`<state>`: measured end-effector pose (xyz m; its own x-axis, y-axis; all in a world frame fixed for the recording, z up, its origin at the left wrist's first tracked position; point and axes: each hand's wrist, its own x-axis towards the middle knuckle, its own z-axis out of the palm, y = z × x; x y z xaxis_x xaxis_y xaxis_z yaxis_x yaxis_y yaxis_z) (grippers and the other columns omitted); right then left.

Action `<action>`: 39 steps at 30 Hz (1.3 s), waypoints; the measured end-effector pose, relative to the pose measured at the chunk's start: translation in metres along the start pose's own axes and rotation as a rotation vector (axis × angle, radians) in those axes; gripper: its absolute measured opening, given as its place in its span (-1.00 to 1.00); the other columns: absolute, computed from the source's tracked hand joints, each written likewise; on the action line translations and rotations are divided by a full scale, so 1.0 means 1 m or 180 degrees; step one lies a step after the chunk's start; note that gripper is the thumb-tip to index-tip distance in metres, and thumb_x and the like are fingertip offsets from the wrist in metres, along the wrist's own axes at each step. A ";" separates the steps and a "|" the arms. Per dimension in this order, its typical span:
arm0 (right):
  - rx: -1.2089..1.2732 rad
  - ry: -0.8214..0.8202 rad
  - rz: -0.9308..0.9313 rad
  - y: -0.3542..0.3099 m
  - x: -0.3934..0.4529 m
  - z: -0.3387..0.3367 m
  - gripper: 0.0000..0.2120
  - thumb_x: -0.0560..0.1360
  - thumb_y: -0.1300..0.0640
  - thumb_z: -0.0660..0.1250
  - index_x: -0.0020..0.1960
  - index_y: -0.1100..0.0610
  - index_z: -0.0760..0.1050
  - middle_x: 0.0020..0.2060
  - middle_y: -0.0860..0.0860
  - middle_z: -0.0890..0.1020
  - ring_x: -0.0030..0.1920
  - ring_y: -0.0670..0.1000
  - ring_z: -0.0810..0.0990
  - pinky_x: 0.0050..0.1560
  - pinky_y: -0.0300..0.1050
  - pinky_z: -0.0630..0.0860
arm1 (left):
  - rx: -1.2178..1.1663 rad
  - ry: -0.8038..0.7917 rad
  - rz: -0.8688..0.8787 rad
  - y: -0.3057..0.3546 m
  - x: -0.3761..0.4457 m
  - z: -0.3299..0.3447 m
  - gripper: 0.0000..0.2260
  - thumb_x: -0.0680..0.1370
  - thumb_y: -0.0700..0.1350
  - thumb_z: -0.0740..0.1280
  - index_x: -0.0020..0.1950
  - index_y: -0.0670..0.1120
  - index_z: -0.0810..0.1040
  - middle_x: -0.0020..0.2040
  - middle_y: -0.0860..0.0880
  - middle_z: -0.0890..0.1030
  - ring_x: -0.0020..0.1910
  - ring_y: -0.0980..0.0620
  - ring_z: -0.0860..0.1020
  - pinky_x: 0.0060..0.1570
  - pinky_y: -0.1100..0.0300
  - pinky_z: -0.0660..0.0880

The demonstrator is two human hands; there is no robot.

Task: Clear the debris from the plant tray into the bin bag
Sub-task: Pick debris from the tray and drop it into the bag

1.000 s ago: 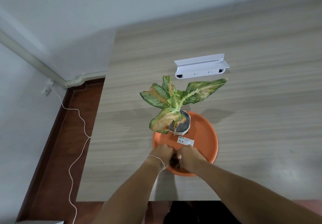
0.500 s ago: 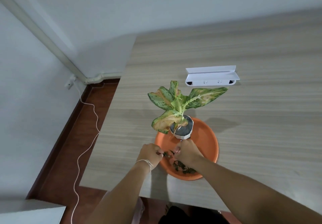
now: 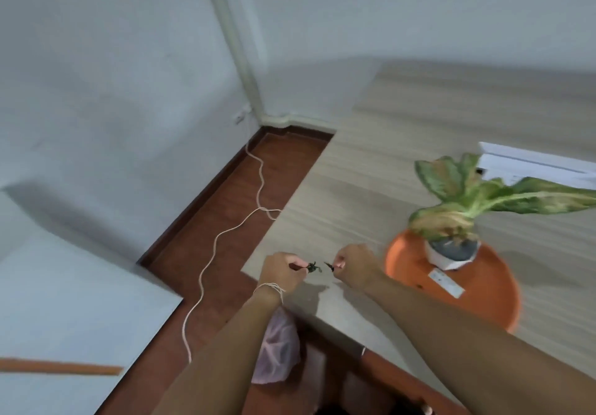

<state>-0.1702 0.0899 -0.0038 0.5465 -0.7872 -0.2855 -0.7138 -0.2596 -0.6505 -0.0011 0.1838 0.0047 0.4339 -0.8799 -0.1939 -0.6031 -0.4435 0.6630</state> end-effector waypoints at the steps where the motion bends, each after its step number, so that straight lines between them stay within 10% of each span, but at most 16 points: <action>1: -0.0027 -0.0059 -0.0104 -0.020 0.004 0.012 -0.82 0.38 0.25 0.36 -0.10 0.14 0.71 -0.08 0.07 0.74 -0.01 0.09 0.67 0.03 -0.11 0.57 | 0.0002 0.0066 -0.0064 -0.017 -0.005 -0.013 -0.91 0.38 -0.22 0.48 -0.15 -0.10 0.74 -0.19 -0.02 0.73 -0.25 0.17 0.62 -0.23 0.58 0.41; 18: -0.0754 -0.1180 -0.0792 -0.197 0.033 0.194 -0.85 0.45 0.22 0.36 -0.12 0.11 0.71 -0.19 0.02 0.72 -0.14 0.03 0.66 -0.14 -0.15 0.57 | -0.0255 0.0643 -0.1261 -0.225 -0.067 -0.116 -0.89 0.39 -0.20 0.47 -0.16 -0.02 0.74 -0.22 0.04 0.73 -0.27 0.17 0.60 -0.27 0.46 0.41; 39: -0.0303 -0.0919 -0.0208 -0.172 0.056 0.210 -0.80 0.48 0.19 0.29 -0.18 0.21 0.68 -0.25 0.15 0.72 -0.21 0.10 0.70 -0.07 0.07 0.69 | -0.0074 0.0470 -0.1239 -0.250 -0.054 -0.109 -0.84 0.47 -0.18 0.40 0.00 -0.08 0.72 -0.02 -0.03 0.74 -0.01 0.02 0.66 0.15 0.17 0.54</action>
<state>0.0745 0.2080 -0.0557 0.6846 -0.5794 -0.4423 -0.7035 -0.3663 -0.6090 0.1993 0.3604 -0.0718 0.7189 -0.6126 -0.3286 -0.3606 -0.7327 0.5772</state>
